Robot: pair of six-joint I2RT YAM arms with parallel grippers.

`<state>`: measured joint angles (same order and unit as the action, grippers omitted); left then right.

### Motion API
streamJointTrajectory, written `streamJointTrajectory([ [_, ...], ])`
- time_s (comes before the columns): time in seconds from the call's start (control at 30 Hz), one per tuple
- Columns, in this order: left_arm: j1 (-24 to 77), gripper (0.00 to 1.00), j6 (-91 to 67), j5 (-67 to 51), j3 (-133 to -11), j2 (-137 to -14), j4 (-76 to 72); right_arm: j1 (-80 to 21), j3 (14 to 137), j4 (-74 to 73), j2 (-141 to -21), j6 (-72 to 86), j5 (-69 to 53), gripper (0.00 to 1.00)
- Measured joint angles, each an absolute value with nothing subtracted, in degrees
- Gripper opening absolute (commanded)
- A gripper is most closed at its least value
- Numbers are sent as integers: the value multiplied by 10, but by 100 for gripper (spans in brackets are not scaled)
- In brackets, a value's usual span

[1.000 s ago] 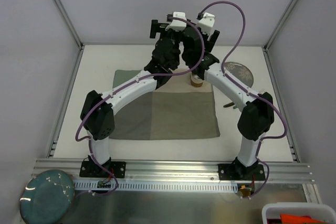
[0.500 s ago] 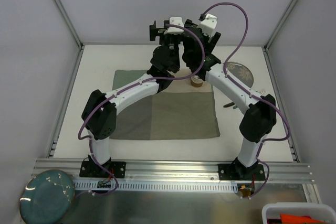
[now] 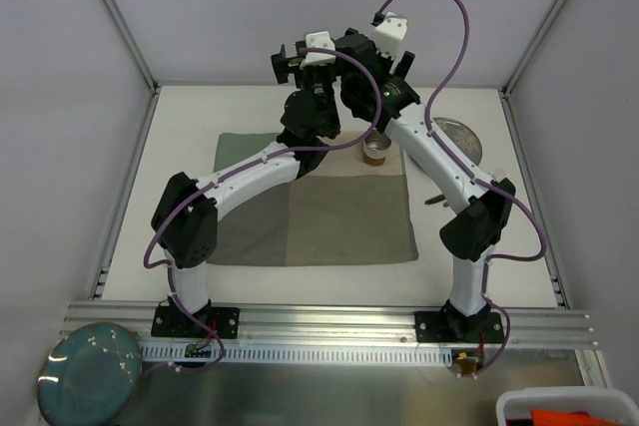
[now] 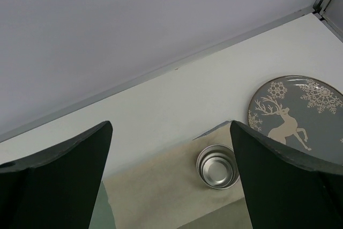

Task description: Set the dinner table for one person

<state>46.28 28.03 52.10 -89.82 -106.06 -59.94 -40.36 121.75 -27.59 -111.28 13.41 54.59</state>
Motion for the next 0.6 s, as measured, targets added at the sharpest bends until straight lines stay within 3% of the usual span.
streamJointTrajectory([
  [0.6,473,99,274,534,-867,-1060,-602,-397,1175,-305,-1091,187,528,97],
])
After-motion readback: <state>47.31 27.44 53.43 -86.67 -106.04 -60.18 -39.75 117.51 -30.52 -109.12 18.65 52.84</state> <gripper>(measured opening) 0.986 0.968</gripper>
